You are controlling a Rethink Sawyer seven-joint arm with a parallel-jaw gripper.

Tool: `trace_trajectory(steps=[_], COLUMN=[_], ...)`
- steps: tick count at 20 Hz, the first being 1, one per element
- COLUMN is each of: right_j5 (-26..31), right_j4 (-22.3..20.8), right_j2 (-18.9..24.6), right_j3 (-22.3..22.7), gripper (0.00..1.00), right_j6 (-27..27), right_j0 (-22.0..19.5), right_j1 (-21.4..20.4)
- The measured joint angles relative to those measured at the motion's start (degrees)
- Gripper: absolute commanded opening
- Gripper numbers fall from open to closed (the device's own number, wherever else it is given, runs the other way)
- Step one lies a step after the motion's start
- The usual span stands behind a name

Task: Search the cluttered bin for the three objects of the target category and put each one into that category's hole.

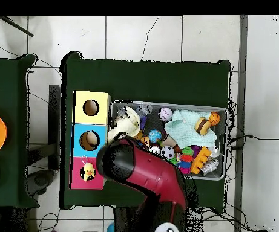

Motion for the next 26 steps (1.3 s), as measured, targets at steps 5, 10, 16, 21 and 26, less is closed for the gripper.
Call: trace_trajectory(steps=[5, 10, 16, 21, 26], right_j5=[0.0, -0.14, -2.97, -7.83, -14.4], right_j4=[-3.11, -5.54, -8.34, -10.72, -14.46], right_j2=[1.76, 3.76, 6.87, 10.16, 15.39], right_j3=[-1.38, -1.38, -0.55, 1.8, 5.72], gripper=[1.0, 1.0, 1.0, 1.0, 1.0], right_j6=[0.0, 0.0, 0.0, 0.0, 0.0], right_j0=[-4.66, -7.09, -10.0, -13.07, -19.57], right_j1=[0.57, 0.64, 0.69, 0.68, 1.51])
